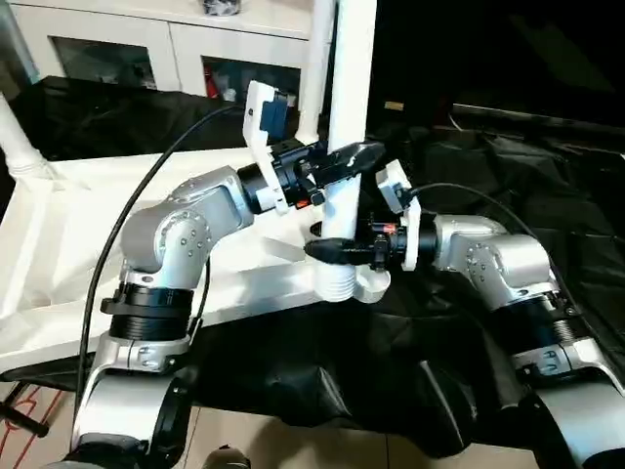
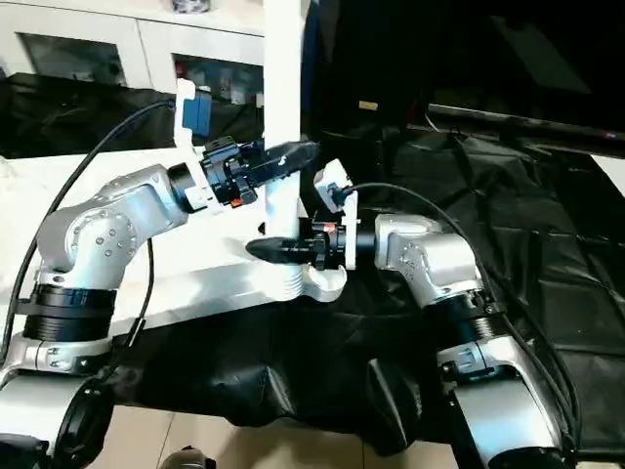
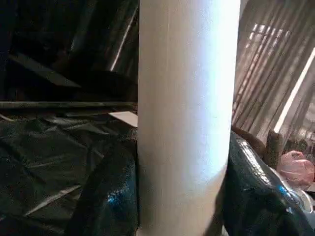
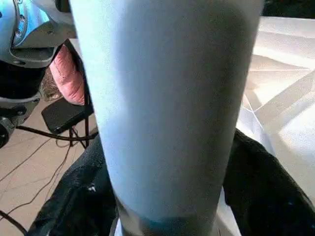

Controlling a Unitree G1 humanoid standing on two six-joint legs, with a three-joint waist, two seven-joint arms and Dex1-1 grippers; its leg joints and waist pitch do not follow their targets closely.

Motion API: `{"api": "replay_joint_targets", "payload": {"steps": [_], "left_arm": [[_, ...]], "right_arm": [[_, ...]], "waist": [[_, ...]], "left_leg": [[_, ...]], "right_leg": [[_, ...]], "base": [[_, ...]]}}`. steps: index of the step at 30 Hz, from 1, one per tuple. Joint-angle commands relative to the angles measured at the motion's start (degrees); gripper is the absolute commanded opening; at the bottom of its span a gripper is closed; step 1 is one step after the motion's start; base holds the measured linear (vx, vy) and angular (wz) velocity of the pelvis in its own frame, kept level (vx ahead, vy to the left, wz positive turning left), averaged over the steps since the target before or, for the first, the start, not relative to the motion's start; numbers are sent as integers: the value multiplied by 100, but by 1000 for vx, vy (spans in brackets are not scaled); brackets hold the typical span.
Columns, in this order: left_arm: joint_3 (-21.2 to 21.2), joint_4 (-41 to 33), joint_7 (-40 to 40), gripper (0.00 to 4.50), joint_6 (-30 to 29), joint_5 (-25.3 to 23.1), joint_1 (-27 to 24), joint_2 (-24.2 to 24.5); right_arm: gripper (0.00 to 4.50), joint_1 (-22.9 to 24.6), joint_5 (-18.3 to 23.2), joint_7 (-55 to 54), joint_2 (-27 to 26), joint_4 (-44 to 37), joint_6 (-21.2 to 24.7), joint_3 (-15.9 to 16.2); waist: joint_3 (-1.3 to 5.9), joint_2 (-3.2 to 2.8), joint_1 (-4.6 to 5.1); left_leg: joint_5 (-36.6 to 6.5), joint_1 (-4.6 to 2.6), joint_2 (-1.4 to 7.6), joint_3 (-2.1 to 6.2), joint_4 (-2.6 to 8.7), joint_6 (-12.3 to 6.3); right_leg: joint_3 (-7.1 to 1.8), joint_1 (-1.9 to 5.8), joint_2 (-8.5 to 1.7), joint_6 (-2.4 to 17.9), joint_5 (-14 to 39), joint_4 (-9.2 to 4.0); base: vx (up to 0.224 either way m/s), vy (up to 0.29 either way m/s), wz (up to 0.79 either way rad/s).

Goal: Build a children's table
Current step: Insert table leg to table base

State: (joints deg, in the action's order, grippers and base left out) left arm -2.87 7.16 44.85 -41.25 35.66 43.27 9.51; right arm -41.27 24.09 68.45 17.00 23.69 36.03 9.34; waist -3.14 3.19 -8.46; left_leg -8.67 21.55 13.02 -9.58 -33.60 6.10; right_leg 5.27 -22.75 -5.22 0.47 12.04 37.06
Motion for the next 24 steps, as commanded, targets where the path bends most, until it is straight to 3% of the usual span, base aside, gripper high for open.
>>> {"api": "replay_joint_targets", "payload": {"steps": [1,9,16,19,20,22,24], "left_arm": [[79,-153,85,184,68,98,188,-61],[160,-244,185,184,30,99,125,-26],[225,-229,280,184,47,71,114,41],[225,-187,313,184,77,37,120,78],[226,-166,325,184,88,23,130,89],[219,-142,345,184,97,13,140,108],[223,-119,361,184,107,6,153,127]], "right_arm": [[295,-70,-85,-53,44,68,18,20],[295,-78,-90,34,41,107,28,48],[224,-103,-107,60,65,125,15,45],[218,-75,-135,59,88,67,-34,62],[218,-65,-127,71,97,47,-34,54],[274,-67,-42,81,93,44,104,0],[277,-82,7,109,114,43,188,-33]], "waist": [[433,8,-12],[434,4,-9],[435,4,-10],[436,-6,-8],[440,-9,-4],[437,-11,-2],[438,-22,1]], "left_leg": [[-768,-51,-10,-57,314,35],[-750,-53,-6,-54,315,32],[-746,-54,-6,-55,314,24],[-748,-54,-4,-53,314,37],[-737,-53,-5,-53,312,38],[-764,-57,-6,-53,316,40],[-772,-60,-6,-53,316,44]], "right_leg": [[-271,370,-256,1105,193,-410],[-270,365,-254,1105,154,-405],[-272,363,-255,1096,178,-407],[-269,363,-254,1113,126,-399],[-270,366,-253,1117,110,-395],[-269,365,-250,1126,126,-399],[-271,364,-249,1133,125,-403]], "base": [[0,0,0],[0,0,0],[0,0,0],[0,0,0],[0,0,0],[0,0,0],[0,0,0]]}}
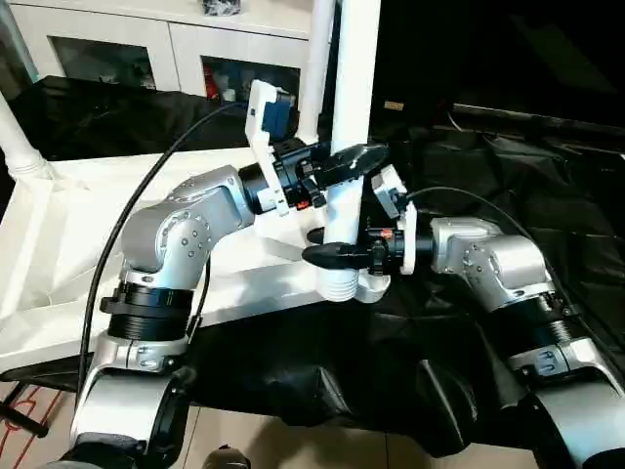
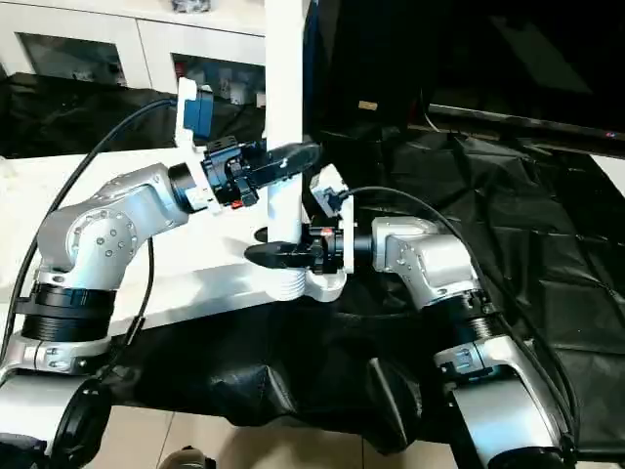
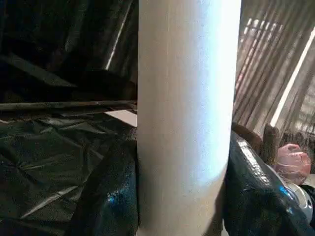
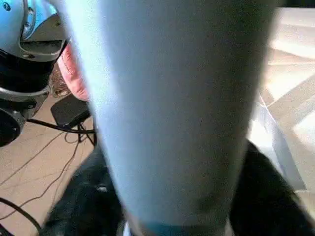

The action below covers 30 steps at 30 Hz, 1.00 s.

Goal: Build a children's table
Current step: Insert table leg to table base

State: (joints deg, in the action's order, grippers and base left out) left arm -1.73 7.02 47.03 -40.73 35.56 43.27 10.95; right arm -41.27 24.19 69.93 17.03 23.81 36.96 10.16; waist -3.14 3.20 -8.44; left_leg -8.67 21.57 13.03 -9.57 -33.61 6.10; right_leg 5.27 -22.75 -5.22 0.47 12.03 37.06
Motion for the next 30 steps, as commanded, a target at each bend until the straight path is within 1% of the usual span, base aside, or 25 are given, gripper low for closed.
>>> {"api": "replay_joint_targets", "payload": {"steps": [1,2,3,4,10,12,17,18,20,21,22,23,25,26,27,30], "left_arm": [[113,-95,145,184,60,13,159,-13],[113,-95,145,184,60,13,159,-13],[120,-90,150,184,63,20,163,-5],[131,-79,156,184,71,21,167,-2],[154,-72,225,184,72,26,168,12],[160,-70,244,184,75,23,166,18],[190,-92,298,184,65,39,151,51],[197,-95,309,184,64,37,151,53],[212,-95,332,184,64,33,154,53],[221,-97,345,184,63,29,156,51],[228,-95,353,184,62,26,159,49],[238,-99,367,184,60,25,159,49],[260,-107,385,184,61,24,156,44],[263,-107,385,184,62,24,157,43],[269,-95,385,184,66,19,164,41],[280,-64,383,184,81,10,179,39]], "right_arm": [[287,-79,-21,-32,127,15,71,-103],[287,-79,-21,-32,127,15,71,-103],[314,-74,-80,-94,131,12,2,-91],[320,-69,-126,-129,143,23,-35,-75],[321,-4,-83,0,231,-92,47,-39],[321,-1,-72,25,239,-103,69,-37],[321,1,-45,72,266,-130,128,-18],[294,2,-45,80,270,-126,130,-11],[287,4,-45,104,278,-119,133,2],[268,10,-46,116,281,-128,136,12],[268,16,-47,125,282,-138,140,19],[245,24,-46,132,281,-155,150,24],[241,40,-46,128,272,-186,163,33],[231,43,-47,122,268,-189,161,34],[219,47,-49,119,267,-190,158,36],[208,55,-54,112,263,-191,152,33]], "waist": [[439,-17,-4],[440,-17,-8],[438,-16,-7],[439,-27,-3],[440,-14,-1],[441,-23,-2],[438,-19,-3],[440,-19,-3],[444,-18,-3],[441,-12,0],[442,-14,-1],[440,-28,-2],[442,-28,0],[440,-28,0],[440,-47,3],[438,-43,4]], "left_leg": [[-764,-61,-4,-53,318,49],[-764,-61,-4,-54,315,52],[-778,-55,-5,-53,317,65],[-798,-60,-5,-53,317,72],[-765,-58,-8,-56,311,50],[-779,-61,-7,-56,310,47],[-791,-59,-6,-53,314,46],[-788,-62,-5,-53,314,46],[-782,-60,-5,-54,310,44],[-774,-55,-6,-54,310,34],[-771,-56,-6,-54,310,35],[-768,-61,-3,-53,312,40],[-778,-60,-4,-52,311,50],[-797,-64,-2,-51,314,54],[-799,-62,-6,-49,313,61],[-842,-65,-3,-50,316,76]], "right_leg": [[-271,367,-252,1144,111,-400],[-272,366,-254,1146,101,-399],[-271,370,-257,1143,114,-401],[-272,367,-255,1132,128,-403],[-270,371,-247,1145,75,-399],[-272,370,-252,1150,99,-400],[-271,372,-250,1145,131,-403],[-271,370,-250,1148,131,-402],[-270,373,-250,1156,106,-397],[-270,373,-248,1152,93,-397],[-270,375,-251,1152,95,-397],[-270,367,-251,1156,92,-399],[-270,370,-248,1172,68,-395],[-269,368,-248,1169,84,-397],[-269,370,-246,1160,90,-393],[-269,367,-248,1163,128,-404]], "base": [[0,0,0],[0,0,0],[0,0,0],[0,0,0],[0,0,0],[0,0,0],[0,0,0],[0,0,0],[0,0,0],[0,0,0],[0,0,0],[0,0,0],[0,0,0],[0,0,0],[0,0,0],[0,0,0]]}}
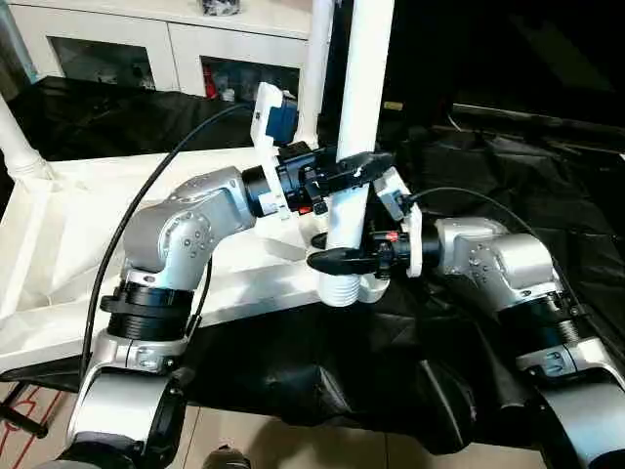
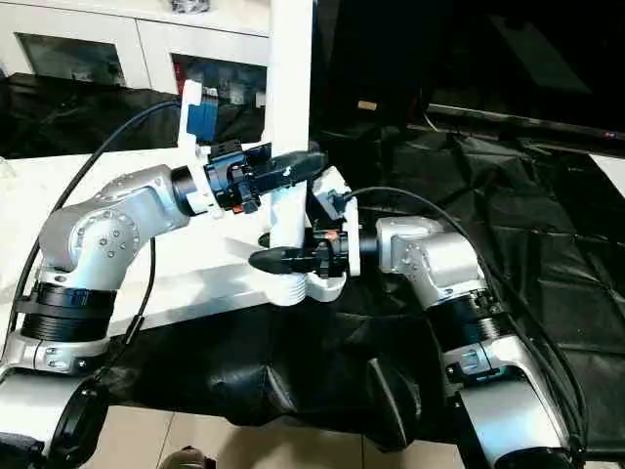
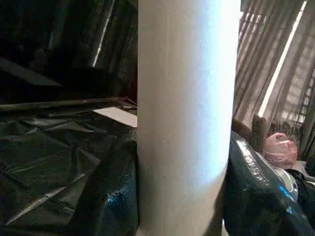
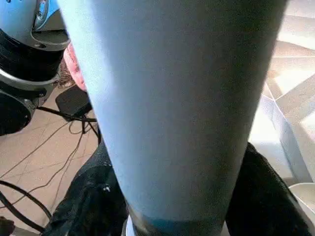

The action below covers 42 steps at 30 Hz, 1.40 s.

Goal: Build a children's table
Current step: Insert table leg to table base

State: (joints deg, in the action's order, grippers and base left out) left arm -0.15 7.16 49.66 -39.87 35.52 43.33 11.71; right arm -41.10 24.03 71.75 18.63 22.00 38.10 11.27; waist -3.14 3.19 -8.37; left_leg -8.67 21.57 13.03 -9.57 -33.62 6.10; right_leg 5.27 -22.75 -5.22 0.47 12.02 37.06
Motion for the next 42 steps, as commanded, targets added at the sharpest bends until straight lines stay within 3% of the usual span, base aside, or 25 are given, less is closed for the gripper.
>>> {"api": "replay_joint_targets", "payload": {"steps": [1,3,4,10,11,14,22,23,24,26,27,28,30,31,33,35,39,40,42], "left_arm": [[123,-73,111,184,1,11,177,-40],[140,-44,31,184,125,-79,187,-61],[148,-25,-42,240,194,-151,192,-72],[-20,37,-246,297,324,-125,217,-202],[-140,65,-369,296,604,-157,203,-311],[-476,69,-646,295,1076,-78,180,-588],[-735,20,-718,295,1250,144,69,-723],[-618,125,-669,295,1321,-66,5,-598],[-309,390,-738,295,1393,-583,-75,-338],[82,622,-658,295,1594,-1117,-189,-48],[829,855,-296,295,1965,-1900,-417,455],[925,863,-230,295,2019,-1981,-447,514],[1419,893,296,295,2184,-2232,-639,796],[1586,933,516,295,2240,-2281,-694,854],[1693,965,657,295,2284,-2318,-728,887],[1977,1125,999,295,2247,-2347,-763,927],[2240,1637,1040,295,2469,-2682,-644,936],[2269,1779,1034,266,2544,-2793,-606,926],[2271,2045,985,259,2548,-2939,-525,898]], "right_arm": [[207,45,-40,-75,103,-14,37,-80],[204,62,-47,-108,97,-29,34,-95],[204,68,-49,-122,93,-31,27,-102],[195,116,-59,-283,27,-4,-115,-183],[195,142,-64,-363,-8,2,-172,-227],[194,201,-41,-574,-93,5,-272,-368],[193,360,-106,-1218,-237,104,-689,-683],[193,379,-220,-1468,-260,170,-905,-751],[193,376,-345,-1790,-261,283,-1099,-850],[193,372,-477,-2133,-255,403,-1305,-950],[193,387,-603,-2542,-220,535,-1474,-1097],[193,393,-612,-2571,-214,541,-1488,-1109],[193,456,-612,-2814,-195,556,-1538,-1232],[193,501,-636,-2885,-164,550,-1569,-1258],[193,533,-656,-2931,-144,548,-1597,-1272],[193,647,-708,-2996,-116,531,-1605,-1291],[193,735,-718,-3040,-140,477,-1652,-1274],[193,749,-733,-3054,-152,467,-1664,-1276],[193,790,-744,-3067,-173,421,-1662,-1276]], "waist": [[439,-47,0],[437,-52,-3],[441,-51,-3],[445,-48,-1],[447,-71,-5],[449,-66,-5],[445,-86,18],[439,-87,16],[437,-89,22],[427,-79,40],[423,-72,46],[433,-95,56],[449,-120,45],[460,-143,47],[479,-135,36],[469,-143,41],[435,-167,62],[442,-162,63],[438,-190,64]], "left_leg": [[-867,-67,-3,-50,317,84],[-872,-69,0,-48,320,90],[-871,-69,-3,-49,318,90],[-838,-57,-6,-46,313,81],[-841,-62,-6,-41,313,89],[-888,-52,-3,-40,305,101],[-972,-74,-7,-44,316,113],[-989,-77,-5,-44,320,112],[-1000,-74,-4,-44,324,150],[-1025,-91,-10,-34,346,160],[-1067,-105,-14,-34,357,183],[-1075,-108,-6,-31,368,229],[-943,-109,1,-33,361,267],[-888,-114,7,-42,348,277],[-773,-100,-5,-44,332,235],[-796,-79,-12,-54,326,201],[-1156,-87,-29,-61,343,184],[-1186,-89,-25,-54,344,193],[-1224,-85,-20,-45,347,202]], "right_leg": [[-269,366,-247,1157,142,-407],[-271,365,-246,1153,135,-408],[-270,368,-246,1154,125,-407],[-270,376,-248,1156,66,-408],[-268,378,-248,1164,50,-403],[-270,387,-261,1208,-35,-414],[-268,372,-236,1146,124,-425],[-269,367,-240,1136,157,-432],[-269,355,-246,1089,244,-436],[-268,342,-231,900,453,-476],[-273,329,-232,742,699,-501],[-283,333,-237,620,819,-479],[-292,325,-245,658,601,-457],[-294,309,-232,795,301,-418],[-287,326,-227,1010,-127,-376],[-285,337,-229,1158,-292,-361],[-294,334,-236,1045,259,-446],[-294,347,-244,1026,319,-442],[-292,343,-260,968,528,-466]], "base": [[0,0,0],[0,0,0],[0,0,0],[0,0,0],[0,0,0],[0,0,0],[0,0,0],[0,0,0],[0,0,0],[0,0,0],[0,0,0],[0,0,0],[0,0,0],[0,0,0],[0,0,0],[0,0,0],[0,0,0],[0,0,0],[0,0,0]]}}
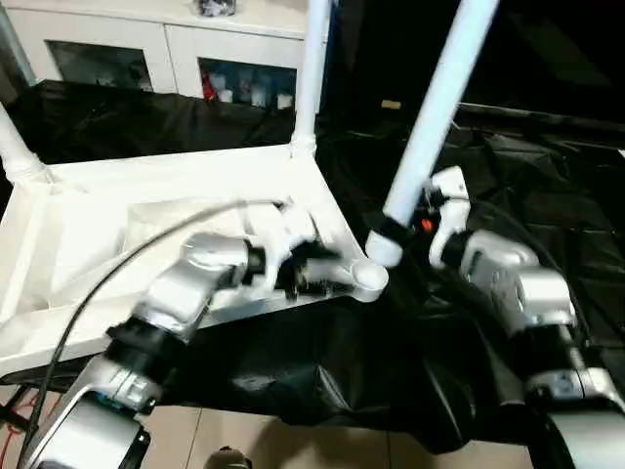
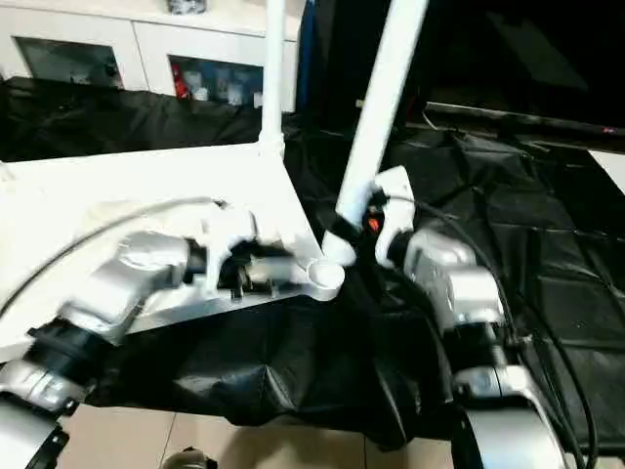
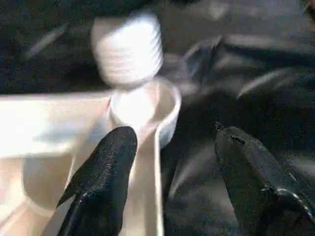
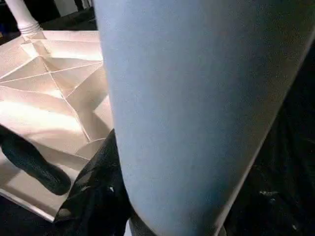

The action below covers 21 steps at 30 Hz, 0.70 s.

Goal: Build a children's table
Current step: Insert table leg to table base

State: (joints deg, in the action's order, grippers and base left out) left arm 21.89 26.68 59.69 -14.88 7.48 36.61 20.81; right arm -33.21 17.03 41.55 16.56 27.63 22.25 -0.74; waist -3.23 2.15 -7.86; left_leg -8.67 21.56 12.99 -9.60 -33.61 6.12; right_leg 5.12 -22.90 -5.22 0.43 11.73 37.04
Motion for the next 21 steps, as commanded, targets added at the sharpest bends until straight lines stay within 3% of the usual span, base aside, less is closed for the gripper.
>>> {"api": "replay_joint_targets", "payload": {"steps": [1,3,7,9,16,18,21], "left_arm": [[99,159,26,259,31,-184,176,7],[173,199,70,222,-134,-244,213,64],[190,283,-107,206,-311,-336,227,106],[167,362,-172,174,-329,-410,250,110],[98,305,-77,125,-428,-475,122,190],[117,284,-77,94,-451,-493,101,212],[102,242,-87,86,-500,-484,55,230]], "right_arm": [[193,22,-46,-57,26,-164,-74,-74],[193,53,-43,-75,22,-198,-70,-66],[193,112,-48,-90,22,-245,-77,-44],[193,135,-57,-87,16,-256,-86,-27],[193,163,-102,-57,-18,-278,-89,43],[193,159,-102,-56,-20,-279,-87,46],[193,141,-109,-43,-27,-265,-90,55]], "waist": [[444,-94,17],[443,-99,18],[447,-117,15],[447,-114,10],[437,-81,5],[431,-96,4],[428,-101,6]], "left_leg": [[-1240,-90,-13,-39,351,205],[-1277,-98,-6,-36,352,210],[-1284,-99,0,-31,353,193],[-1274,-103,-3,-37,348,172],[-1290,-95,1,-40,357,147],[-1336,-100,3,-36,361,150],[-1379,-106,9,-33,370,166]], "right_leg": [[-277,351,-262,972,626,-472],[-278,342,-261,995,647,-470],[-274,340,-256,1097,509,-455],[-273,333,-248,1126,447,-454],[-275,335,-266,1128,592,-469],[-276,326,-270,1102,700,-477],[-276,319,-275,1066,808,-490]], "base": [[0,0,0],[0,0,0],[0,0,0],[0,0,0],[0,0,0],[0,0,0],[0,0,0]]}}
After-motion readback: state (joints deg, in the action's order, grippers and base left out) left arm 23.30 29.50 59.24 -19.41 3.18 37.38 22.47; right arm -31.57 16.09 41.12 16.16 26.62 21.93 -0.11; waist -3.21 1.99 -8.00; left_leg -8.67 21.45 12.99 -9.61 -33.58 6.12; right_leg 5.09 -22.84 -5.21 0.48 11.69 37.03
